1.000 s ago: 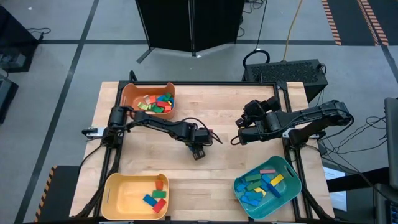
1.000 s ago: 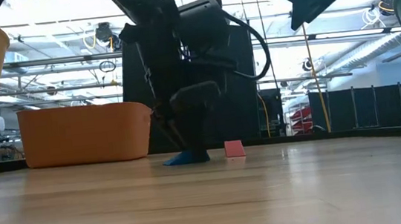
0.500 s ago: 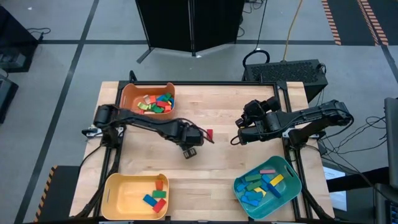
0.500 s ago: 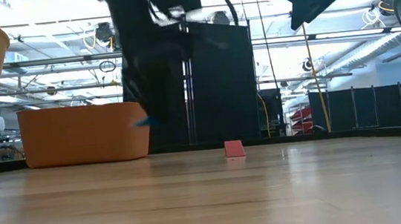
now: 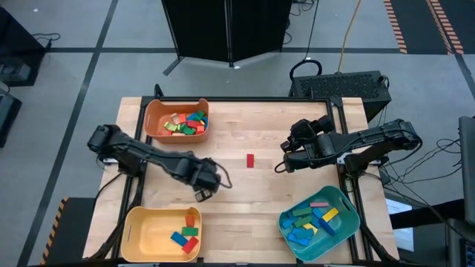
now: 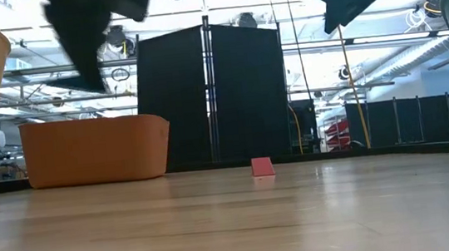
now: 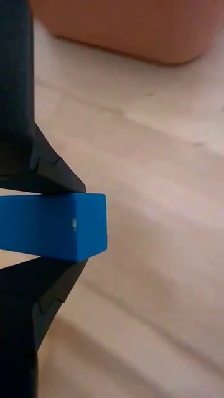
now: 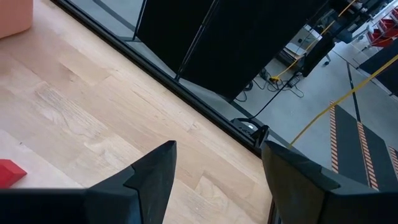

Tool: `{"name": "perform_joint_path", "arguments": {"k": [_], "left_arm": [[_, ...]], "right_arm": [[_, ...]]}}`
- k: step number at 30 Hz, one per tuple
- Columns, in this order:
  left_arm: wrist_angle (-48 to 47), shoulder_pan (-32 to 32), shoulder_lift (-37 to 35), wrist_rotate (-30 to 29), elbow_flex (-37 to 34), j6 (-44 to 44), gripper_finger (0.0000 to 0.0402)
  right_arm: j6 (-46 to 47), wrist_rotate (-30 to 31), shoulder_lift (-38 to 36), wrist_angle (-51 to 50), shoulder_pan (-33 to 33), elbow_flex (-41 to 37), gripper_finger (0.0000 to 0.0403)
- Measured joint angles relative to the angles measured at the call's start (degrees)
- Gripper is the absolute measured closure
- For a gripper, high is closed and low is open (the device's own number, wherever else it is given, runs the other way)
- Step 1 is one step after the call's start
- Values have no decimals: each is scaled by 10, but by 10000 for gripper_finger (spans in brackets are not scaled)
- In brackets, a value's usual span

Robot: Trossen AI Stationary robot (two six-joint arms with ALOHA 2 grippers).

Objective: Sort blocks by size
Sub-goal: Put the blue triangular block into the yellow bin

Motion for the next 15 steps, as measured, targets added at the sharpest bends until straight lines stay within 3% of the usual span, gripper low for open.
{"name": "perform_joint_path", "arguments": {"k": [11, 15], "left_arm": [[-62, -108, -17, 73, 0, -84, 262], [-61, -145, -18, 98, 0, -69, 262]], "right_arm": [[3, -1, 0, 0, 0, 0, 179], [4, -1, 0, 1, 0, 0, 179]]}}
